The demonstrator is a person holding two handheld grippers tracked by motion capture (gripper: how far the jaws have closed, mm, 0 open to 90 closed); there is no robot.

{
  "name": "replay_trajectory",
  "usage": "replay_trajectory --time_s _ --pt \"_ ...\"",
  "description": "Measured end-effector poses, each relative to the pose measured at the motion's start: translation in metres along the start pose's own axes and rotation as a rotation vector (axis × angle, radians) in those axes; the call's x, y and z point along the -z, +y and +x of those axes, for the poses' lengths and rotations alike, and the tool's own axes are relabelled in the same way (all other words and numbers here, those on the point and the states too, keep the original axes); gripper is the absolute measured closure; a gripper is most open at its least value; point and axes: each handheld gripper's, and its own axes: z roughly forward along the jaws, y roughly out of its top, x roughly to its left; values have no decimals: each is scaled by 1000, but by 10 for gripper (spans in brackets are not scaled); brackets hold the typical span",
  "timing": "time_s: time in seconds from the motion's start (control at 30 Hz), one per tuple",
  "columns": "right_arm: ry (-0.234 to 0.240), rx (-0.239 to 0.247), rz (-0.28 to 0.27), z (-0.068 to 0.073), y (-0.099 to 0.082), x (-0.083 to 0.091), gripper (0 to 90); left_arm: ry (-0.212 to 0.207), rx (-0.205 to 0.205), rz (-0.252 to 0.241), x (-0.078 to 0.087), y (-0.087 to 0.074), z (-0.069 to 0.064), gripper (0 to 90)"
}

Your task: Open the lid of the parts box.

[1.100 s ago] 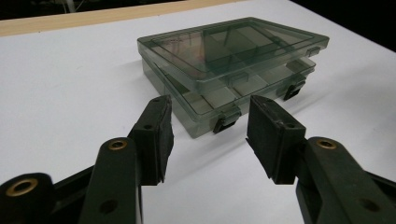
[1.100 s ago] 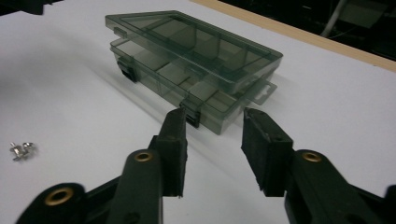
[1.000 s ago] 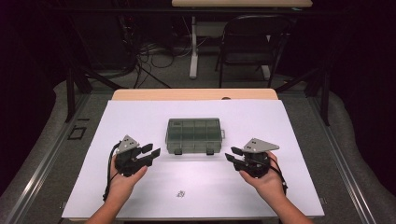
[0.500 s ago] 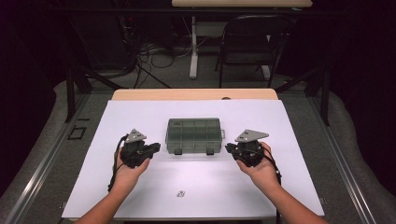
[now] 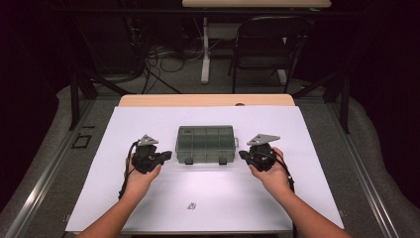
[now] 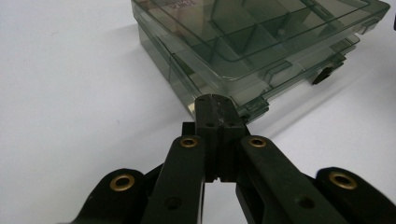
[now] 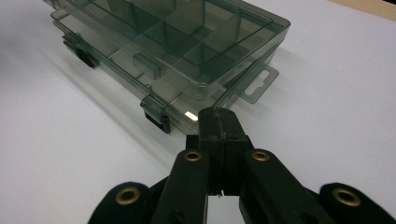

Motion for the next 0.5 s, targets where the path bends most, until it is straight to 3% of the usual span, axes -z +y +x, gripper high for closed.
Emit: replay_trajectory --time_s 0.5 --pt "14 -30 22 2 1 -15 900 -6 5 36 -13 1 -2 900"
